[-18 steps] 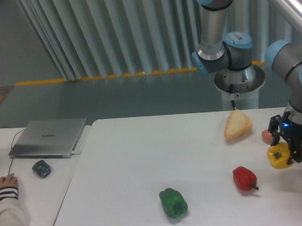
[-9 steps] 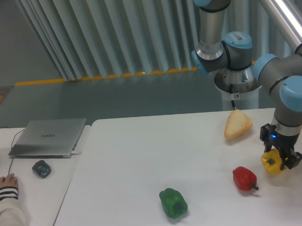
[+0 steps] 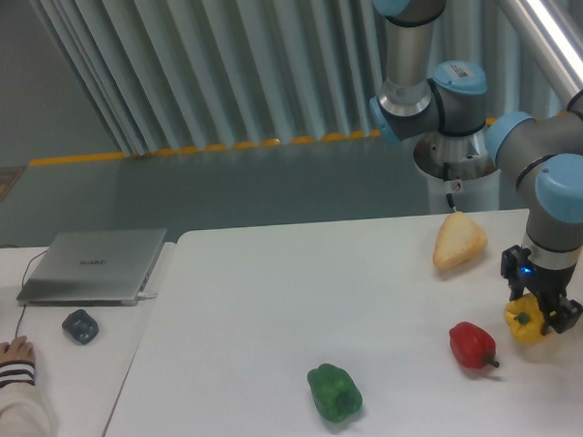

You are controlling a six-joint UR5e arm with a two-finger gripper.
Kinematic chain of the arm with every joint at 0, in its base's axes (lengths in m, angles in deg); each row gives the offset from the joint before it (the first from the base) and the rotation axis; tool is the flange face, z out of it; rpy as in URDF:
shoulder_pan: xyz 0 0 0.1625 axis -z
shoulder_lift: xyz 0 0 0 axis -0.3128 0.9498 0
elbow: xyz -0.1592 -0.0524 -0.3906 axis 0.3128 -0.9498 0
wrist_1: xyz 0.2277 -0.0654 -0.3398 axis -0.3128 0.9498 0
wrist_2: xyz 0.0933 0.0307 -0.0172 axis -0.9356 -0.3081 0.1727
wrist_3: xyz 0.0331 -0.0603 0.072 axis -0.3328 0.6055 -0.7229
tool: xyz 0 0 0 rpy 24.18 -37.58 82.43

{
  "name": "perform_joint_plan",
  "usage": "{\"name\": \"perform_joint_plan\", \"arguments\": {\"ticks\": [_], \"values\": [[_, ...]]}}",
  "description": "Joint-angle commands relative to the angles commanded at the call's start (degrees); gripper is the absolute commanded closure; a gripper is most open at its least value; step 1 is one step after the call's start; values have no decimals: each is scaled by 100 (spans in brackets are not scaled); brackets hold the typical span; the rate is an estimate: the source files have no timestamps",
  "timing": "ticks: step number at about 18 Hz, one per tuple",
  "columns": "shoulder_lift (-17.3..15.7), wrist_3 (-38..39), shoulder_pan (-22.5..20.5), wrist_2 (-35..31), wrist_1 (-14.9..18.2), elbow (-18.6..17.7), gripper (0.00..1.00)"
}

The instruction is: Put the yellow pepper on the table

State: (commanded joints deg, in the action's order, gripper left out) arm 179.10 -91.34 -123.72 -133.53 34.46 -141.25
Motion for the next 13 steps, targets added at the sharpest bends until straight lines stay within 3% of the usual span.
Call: {"name": "perform_joint_plan", "arguments": {"ticks": [7, 10, 13], "values": [[-9, -9, 0, 0, -211, 0, 0], [-9, -35, 26, 0, -579, 9, 0], [-70, -333, 0, 0, -589, 18, 0]]}}
